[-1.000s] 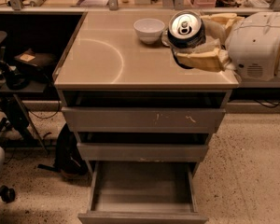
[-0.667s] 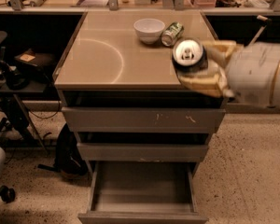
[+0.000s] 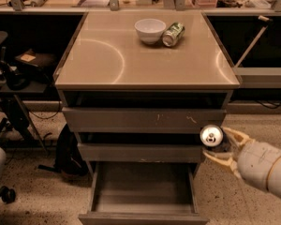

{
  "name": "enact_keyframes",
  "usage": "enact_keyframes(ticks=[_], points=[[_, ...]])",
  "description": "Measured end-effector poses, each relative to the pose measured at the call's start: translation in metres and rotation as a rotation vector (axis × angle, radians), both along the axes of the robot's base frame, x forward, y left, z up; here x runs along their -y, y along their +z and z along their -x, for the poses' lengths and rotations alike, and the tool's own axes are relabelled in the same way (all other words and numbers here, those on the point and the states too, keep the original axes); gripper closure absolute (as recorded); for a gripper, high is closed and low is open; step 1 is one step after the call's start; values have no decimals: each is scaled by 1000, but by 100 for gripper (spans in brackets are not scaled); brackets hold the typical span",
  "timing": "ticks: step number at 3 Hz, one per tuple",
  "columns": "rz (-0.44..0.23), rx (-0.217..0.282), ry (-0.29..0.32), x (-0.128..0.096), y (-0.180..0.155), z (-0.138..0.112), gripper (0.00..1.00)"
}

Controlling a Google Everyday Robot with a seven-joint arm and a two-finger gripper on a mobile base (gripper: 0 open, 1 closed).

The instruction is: Place pepsi can into bottom drawer

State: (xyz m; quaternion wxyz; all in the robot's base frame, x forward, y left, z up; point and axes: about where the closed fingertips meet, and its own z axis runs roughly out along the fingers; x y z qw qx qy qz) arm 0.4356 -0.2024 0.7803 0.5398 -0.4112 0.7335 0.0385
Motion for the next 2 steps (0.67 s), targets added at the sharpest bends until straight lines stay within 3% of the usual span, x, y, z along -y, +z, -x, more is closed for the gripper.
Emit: enact_keyframes(ticks=[1,2], points=[[47,-88,-107,42,-76,14,100],[56,-88,-128,49,-78,13,100]])
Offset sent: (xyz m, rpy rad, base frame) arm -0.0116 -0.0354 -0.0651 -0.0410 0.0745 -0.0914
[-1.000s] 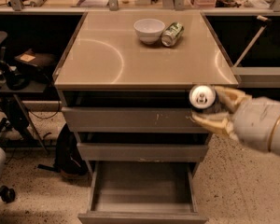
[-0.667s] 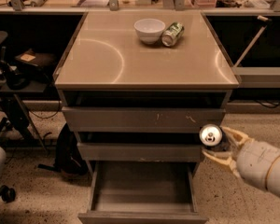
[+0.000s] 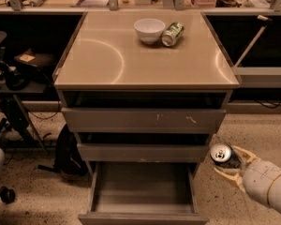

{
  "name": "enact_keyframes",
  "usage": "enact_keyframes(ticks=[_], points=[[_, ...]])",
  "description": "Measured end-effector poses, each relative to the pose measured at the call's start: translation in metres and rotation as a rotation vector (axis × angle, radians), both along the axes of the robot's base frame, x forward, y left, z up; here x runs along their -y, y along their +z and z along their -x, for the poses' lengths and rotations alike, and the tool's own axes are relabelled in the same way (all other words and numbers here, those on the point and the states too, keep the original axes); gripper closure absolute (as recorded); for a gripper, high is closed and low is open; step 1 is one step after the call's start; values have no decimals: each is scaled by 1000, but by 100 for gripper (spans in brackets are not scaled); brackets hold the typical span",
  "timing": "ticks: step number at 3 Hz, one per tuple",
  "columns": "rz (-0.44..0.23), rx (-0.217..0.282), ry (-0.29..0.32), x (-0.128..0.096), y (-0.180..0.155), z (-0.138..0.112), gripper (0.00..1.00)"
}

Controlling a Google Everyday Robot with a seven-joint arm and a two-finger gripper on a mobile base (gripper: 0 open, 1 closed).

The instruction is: Place pepsi can into bottom drawer

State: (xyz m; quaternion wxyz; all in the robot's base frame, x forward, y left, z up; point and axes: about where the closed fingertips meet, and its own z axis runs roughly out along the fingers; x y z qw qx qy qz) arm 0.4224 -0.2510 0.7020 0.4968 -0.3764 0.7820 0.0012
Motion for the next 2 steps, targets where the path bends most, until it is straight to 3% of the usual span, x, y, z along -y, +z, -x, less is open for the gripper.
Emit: enact_keyframes(ticks=[1,2], points=[[0,0,1,0,0,0,100],[-28,-58,-14,-2,-56,-14,100]])
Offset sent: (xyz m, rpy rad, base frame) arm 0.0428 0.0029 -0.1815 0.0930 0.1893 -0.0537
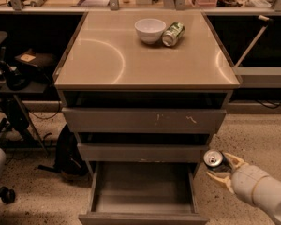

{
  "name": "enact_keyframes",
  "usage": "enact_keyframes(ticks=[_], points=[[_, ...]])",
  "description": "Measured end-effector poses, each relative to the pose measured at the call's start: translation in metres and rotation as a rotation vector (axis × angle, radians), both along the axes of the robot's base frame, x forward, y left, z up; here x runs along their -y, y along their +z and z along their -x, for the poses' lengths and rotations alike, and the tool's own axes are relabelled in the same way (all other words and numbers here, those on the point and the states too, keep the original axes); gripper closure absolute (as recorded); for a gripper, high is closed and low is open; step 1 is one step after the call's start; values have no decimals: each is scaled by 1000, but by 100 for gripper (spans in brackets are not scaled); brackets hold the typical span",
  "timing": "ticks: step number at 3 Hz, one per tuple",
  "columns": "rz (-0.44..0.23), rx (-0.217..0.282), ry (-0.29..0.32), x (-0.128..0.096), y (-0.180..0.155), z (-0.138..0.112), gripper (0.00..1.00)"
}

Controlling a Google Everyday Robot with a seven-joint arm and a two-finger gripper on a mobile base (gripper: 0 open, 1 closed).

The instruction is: Place pepsi can into bottom drawer

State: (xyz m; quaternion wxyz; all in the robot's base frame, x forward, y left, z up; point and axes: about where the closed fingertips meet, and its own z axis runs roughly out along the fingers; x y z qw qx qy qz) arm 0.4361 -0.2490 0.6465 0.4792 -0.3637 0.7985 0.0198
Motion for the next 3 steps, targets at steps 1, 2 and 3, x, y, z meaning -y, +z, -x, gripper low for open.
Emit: enact_keyframes(ticks=[1,2,3], points=[[-95,-140,-27,-18,-103,-17,100],[-204,-310,-68,-45,-205,-25,100],[-242,-363,-46,-66,-236,-13,100]])
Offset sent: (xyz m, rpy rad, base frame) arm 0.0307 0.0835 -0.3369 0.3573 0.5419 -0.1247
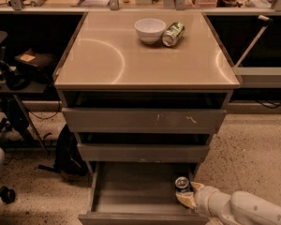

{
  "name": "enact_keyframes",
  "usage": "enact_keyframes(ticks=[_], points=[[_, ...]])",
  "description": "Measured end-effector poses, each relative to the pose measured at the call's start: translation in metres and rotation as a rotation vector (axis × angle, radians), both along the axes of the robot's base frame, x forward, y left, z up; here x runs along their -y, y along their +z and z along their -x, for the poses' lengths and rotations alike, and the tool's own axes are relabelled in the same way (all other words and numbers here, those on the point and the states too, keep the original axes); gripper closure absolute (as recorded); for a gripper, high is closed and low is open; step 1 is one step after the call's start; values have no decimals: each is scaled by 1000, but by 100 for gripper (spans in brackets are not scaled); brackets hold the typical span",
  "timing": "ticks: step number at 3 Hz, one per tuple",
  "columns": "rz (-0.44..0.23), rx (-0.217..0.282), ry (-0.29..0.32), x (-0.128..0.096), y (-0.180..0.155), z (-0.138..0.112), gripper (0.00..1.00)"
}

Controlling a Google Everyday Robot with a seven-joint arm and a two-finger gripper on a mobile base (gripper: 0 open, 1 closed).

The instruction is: Place pepsi can into bottom drawer

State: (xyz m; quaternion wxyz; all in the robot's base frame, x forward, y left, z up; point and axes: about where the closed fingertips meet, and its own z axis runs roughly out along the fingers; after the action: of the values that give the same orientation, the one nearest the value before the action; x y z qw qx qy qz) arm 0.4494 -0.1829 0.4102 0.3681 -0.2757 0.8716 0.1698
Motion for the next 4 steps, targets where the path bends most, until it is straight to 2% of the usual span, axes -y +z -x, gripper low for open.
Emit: enact_keyframes(ticks=[1,2,4], points=[[0,1,-1,1,0,0,100],[-51,-26,-13,7,-28,-17,100],[-292,-128,-24,-7,-142,-60,100]])
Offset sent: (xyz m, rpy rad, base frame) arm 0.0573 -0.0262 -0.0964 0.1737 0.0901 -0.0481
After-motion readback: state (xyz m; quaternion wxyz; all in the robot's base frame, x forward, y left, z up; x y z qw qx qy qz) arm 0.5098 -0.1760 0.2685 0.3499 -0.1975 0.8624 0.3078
